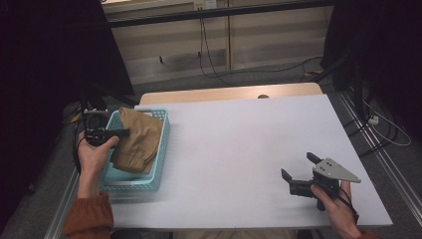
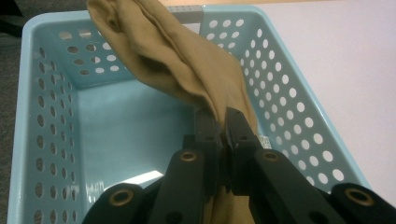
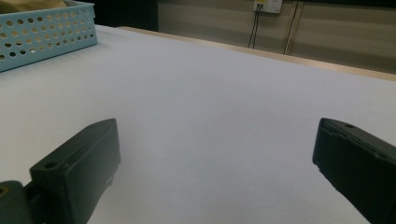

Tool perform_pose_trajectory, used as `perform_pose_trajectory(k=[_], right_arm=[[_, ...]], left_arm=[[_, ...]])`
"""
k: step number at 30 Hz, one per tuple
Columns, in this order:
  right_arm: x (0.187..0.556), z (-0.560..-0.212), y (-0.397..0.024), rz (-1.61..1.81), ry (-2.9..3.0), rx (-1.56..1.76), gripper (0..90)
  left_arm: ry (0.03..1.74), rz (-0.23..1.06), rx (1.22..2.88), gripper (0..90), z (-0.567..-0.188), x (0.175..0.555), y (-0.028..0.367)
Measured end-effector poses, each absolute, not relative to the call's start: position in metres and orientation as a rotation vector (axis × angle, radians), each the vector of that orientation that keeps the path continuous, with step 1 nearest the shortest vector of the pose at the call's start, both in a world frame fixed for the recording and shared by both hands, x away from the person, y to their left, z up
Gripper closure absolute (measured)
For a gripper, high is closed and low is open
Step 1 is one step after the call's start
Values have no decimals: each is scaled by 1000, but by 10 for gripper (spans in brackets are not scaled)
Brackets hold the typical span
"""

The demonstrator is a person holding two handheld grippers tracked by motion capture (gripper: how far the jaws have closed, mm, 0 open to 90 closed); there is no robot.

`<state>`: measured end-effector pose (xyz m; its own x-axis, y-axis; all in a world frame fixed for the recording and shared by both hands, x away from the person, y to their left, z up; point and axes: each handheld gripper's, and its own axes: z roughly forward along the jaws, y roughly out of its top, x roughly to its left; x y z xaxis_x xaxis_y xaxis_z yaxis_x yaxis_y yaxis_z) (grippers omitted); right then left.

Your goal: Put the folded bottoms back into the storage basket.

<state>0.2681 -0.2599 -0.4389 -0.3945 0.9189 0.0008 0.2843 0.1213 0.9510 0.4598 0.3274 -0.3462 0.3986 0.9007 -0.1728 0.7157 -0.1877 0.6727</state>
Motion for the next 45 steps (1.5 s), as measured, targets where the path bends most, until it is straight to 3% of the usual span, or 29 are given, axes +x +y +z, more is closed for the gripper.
perform_pose_trajectory(k=[45], right_arm=[[268,-439,-259,1289,1782,1171,6]], left_arm=[[1489,363,2004,856,-385,471,354]])
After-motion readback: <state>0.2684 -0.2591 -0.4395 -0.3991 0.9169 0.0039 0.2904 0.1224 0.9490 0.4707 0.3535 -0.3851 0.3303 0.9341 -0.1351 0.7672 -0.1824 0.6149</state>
